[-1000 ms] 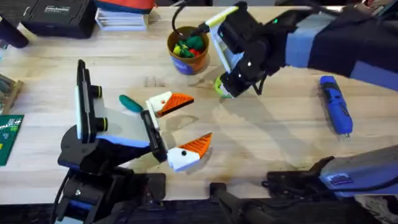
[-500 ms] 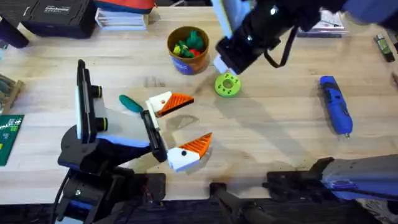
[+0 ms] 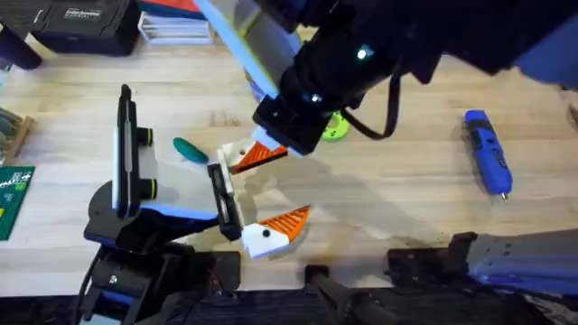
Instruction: Pick up the gripper from the table and insert it into the empty holder that is missing its gripper. Then pick up a screw, insert it into the mounting hole, and use the screwdriver to tighten it. Finally, clean up the table by picking up the vegetable and placing it into the bucket.
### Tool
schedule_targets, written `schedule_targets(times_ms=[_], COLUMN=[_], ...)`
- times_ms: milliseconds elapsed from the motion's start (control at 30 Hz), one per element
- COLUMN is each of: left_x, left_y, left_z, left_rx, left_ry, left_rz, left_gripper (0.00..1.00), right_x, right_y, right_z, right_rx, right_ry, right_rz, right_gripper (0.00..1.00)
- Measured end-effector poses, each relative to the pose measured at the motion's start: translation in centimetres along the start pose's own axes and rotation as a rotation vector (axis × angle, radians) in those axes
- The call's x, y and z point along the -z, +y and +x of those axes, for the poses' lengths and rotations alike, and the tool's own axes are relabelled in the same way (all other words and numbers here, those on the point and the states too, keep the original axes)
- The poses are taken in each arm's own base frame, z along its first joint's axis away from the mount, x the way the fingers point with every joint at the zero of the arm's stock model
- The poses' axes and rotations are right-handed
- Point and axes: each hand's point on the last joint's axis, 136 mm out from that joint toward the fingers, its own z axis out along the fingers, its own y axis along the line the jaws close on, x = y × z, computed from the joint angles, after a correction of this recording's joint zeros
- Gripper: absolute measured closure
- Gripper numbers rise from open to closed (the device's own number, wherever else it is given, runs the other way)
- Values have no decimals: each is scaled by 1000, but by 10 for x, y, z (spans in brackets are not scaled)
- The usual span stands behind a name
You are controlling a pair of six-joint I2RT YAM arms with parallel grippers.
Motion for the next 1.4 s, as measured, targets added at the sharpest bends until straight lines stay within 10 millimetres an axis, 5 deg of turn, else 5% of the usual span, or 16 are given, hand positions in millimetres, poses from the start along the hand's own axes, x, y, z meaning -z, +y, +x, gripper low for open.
schedule_targets(times_ms=[267, 1400], left_x=[0, 0], left_y=[-3, -4], left_z=[1, 1], left_rx=[-20, -24], left_ry=[3, 3], left_rz=[19, 21], left_gripper=[15, 15], right_x=[1, -15], right_y=[14, 30], right_z=[-13, -14], right_rx=[-4, -18], right_ry=[-54, -21], right_rz=[-60, -119], right_gripper=[995, 995])
